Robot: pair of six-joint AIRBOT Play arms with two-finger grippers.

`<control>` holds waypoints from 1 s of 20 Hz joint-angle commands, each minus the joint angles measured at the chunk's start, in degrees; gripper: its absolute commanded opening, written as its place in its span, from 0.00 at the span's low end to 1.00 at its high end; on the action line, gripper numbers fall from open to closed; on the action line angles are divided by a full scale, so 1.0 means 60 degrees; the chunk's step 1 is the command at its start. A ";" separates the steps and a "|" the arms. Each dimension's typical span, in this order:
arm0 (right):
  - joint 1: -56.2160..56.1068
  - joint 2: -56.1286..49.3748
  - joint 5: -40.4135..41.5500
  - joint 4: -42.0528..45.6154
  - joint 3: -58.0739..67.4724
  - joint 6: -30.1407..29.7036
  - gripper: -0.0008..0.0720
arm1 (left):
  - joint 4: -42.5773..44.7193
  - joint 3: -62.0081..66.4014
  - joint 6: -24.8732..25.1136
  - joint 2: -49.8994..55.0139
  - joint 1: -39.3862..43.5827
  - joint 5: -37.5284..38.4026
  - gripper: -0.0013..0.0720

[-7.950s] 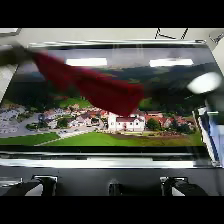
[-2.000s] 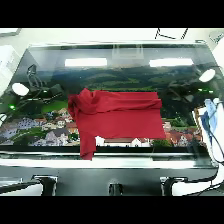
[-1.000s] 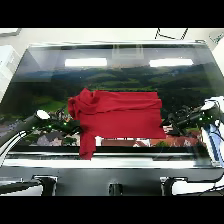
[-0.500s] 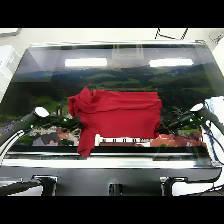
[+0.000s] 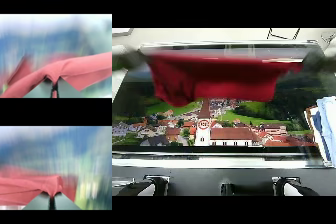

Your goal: Fold the clothes and pants, and hang the long-sleeved shirts on hangers.

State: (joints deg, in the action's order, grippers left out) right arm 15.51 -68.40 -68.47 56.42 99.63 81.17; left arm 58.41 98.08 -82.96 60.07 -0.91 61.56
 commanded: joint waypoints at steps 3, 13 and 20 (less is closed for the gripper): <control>0.0000 0.2951 0.1978 0.0350 0.1534 0.0004 0.06 | 0.0157 0.3209 -0.0026 -0.1668 -0.0251 -0.2004 0.05; -0.0004 0.2095 -0.0714 0.0747 0.1377 0.0433 0.06 | 0.0379 0.1566 -0.0022 -0.1730 -0.0251 -0.1614 0.05; -0.0011 -0.1395 0.0750 0.0714 -0.3282 -0.0459 0.06 | 0.0295 -0.4962 0.0361 0.0197 0.0219 -0.2750 0.05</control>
State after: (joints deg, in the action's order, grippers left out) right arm 15.42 -68.90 -72.01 60.47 91.15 80.31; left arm 60.34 83.64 -81.78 56.07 -1.26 50.87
